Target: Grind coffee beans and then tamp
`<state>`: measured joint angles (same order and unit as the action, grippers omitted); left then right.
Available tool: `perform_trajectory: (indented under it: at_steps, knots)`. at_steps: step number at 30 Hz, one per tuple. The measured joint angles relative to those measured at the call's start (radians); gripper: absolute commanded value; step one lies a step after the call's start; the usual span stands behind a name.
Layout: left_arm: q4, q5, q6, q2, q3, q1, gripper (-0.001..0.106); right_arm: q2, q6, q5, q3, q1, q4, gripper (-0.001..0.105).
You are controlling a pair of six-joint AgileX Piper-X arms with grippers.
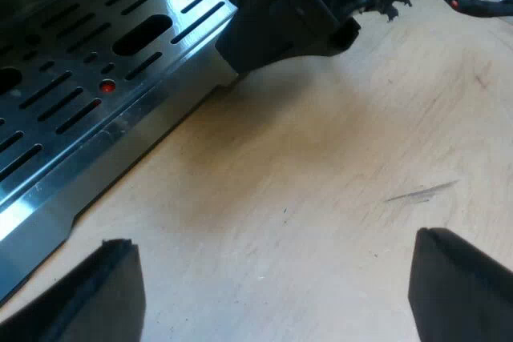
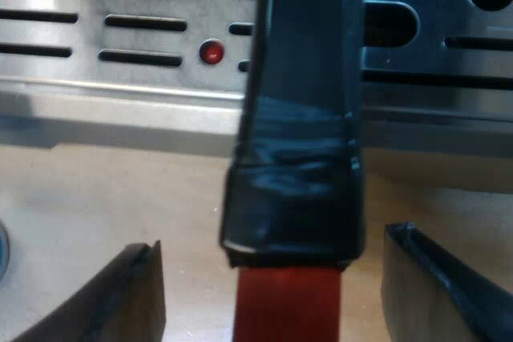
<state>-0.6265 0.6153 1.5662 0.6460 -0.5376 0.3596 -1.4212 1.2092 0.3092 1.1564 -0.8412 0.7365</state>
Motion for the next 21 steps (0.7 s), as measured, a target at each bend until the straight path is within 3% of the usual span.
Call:
perform_trajectory:
  at_steps: [6,16,19,21]
  knots:
    - [0.000,0.000,0.000,0.000,0.000,0.000,0.070,0.000,-0.060,0.027,0.000,0.000,0.015,0.059]
    - [0.000,0.000,0.000,0.000,0.000,0.000,0.070,0.000,-0.065,0.032,0.000,0.000,0.015,0.059]
    - [0.000,0.000,0.000,0.000,0.000,0.000,0.070,0.000,-0.065,0.027,0.000,0.000,0.015,0.053]
    - [0.000,0.000,0.000,0.000,0.000,0.000,0.070,0.000,-0.065,0.028,0.000,0.000,0.015,0.040]
